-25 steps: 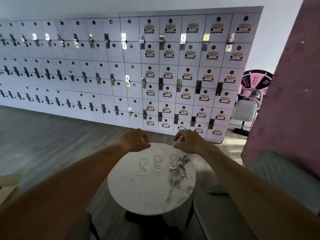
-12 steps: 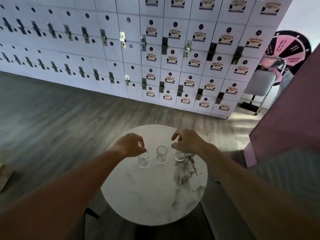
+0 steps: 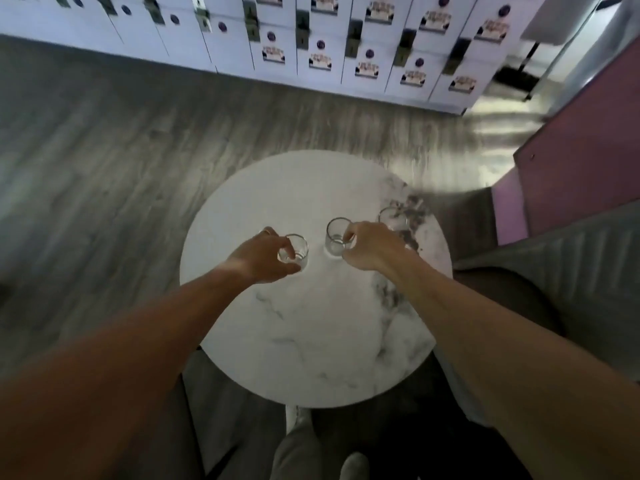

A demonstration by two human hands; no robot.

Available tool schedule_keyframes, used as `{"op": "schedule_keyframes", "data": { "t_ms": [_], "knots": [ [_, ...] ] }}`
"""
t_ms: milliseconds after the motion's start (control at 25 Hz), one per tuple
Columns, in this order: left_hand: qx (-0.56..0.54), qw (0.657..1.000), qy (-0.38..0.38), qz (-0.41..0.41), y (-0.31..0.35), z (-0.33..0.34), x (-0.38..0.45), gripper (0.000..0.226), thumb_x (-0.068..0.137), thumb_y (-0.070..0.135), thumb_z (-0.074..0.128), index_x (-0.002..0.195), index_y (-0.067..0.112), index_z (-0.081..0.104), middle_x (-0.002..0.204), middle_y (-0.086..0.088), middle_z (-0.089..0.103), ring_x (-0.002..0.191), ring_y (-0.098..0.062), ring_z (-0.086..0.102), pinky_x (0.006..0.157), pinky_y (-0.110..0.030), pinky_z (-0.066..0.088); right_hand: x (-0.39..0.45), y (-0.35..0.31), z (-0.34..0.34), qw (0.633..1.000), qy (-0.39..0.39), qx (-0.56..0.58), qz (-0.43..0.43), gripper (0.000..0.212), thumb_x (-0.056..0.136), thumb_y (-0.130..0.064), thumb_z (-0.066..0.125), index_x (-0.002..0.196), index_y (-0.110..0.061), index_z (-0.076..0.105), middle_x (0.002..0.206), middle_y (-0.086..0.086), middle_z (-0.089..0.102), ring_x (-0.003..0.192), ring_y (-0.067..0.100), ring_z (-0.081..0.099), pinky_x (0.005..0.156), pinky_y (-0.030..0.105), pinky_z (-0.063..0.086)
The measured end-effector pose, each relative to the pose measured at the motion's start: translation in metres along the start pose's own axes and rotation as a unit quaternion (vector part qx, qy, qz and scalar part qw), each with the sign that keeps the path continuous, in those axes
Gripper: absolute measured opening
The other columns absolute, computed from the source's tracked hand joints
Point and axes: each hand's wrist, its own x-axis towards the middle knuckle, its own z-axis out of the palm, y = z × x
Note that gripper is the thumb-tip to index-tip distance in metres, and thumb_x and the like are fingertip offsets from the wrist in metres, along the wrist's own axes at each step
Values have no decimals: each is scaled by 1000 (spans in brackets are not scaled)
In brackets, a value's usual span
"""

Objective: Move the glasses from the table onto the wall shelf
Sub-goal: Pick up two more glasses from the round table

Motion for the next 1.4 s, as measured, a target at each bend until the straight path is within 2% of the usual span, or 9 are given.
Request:
{"op": "schedule_keyframes", "data": {
  "t_ms": [160, 320, 480, 640, 840, 1000, 1160, 1280, 1400],
  "knots": [
    [-6, 999, 28, 40, -9, 7, 15, 16, 76, 40, 75, 88, 29, 74, 117, 1, 60, 104, -17, 62, 86, -25, 40, 22, 3, 21, 1000, 12, -4, 2, 35, 85, -19, 59, 119, -22, 67, 122, 8, 68, 115, 28, 62, 89, 29, 46],
    [-10, 996, 53, 73, -19, 4, 21, 14, 77, 38, 77, 83, 26, 75, 127, -1, 63, 110, -21, 61, 88, -26, 37, 34, 3, 33, 997, 70, -11, 12, 24, 91, -30, 59, 106, -18, 73, 107, 11, 73, 100, 31, 68, 82, 34, 54],
    [-28, 993, 46, 107, -24, -9, 23, 16, 86, 35, 69, 86, 21, 64, 107, 1, 62, 90, -23, 60, 82, -33, 45, 27, -2, 24, 997, 81, -2, -10, 20, 92, -33, 67, 98, -15, 73, 104, 12, 72, 96, 31, 67, 76, 33, 48],
    [-51, 988, 57, 132, -5, -44, 21, 19, 90, 33, 65, 97, 16, 63, 106, 2, 59, 84, -18, 60, 88, -40, 51, 1, -11, -19, 993, 103, 55, -17, 25, 92, -34, 67, 100, -11, 71, 103, 12, 72, 97, 29, 65, 74, 30, 43],
    [-61, 964, 118, 231, 74, -112, 15, 15, 86, 27, 71, 92, 14, 65, 98, -3, 64, 93, -23, 61, 88, -45, 51, -66, -1, -108, 971, 200, 129, 11, 26, 90, -37, 67, 99, -13, 72, 98, 7, 72, 90, 23, 66, 74, 30, 48],
    [-31, 925, 146, 350, 164, -140, -8, 17, 84, 23, 74, 90, 8, 67, 92, -8, 67, 86, -24, 62, 81, -43, 53, -149, 32, -154, 946, 285, 146, 47, 24, 89, -39, 68, 97, -16, 72, 98, 5, 71, 90, 21, 64, 72, 28, 43],
    [-16, 880, 125, 458, 269, -109, -63, 15, 84, 22, 74, 89, 10, 67, 94, -3, 65, 87, -21, 61, 80, -33, 48, -278, 86, -155, 901, 381, 166, 128, 22, 89, -37, 68, 94, -16, 71, 94, 7, 72, 89, 22, 65, 71, 27, 41],
    [5, 820, 80, 567, 346, -55, -125, 7, 84, 19, 74, 86, 14, 69, 92, -1, 63, 87, -18, 60, 82, -31, 46, -390, 124, -129, 865, 428, 170, 201, 18, 89, -32, 68, 87, -14, 70, 84, 10, 70, 82, 24, 64, 68, 27, 38],
    [13, 745, 36, 666, 410, 3, -201, 5, 84, 19, 72, 83, 15, 69, 88, 0, 64, 87, -21, 62, 84, -35, 49, -498, 153, -93, 828, 457, 170, 278, 22, 91, -28, 65, 92, -6, 70, 92, 12, 74, 85, 26, 65, 68, 28, 41]
  ]
}}
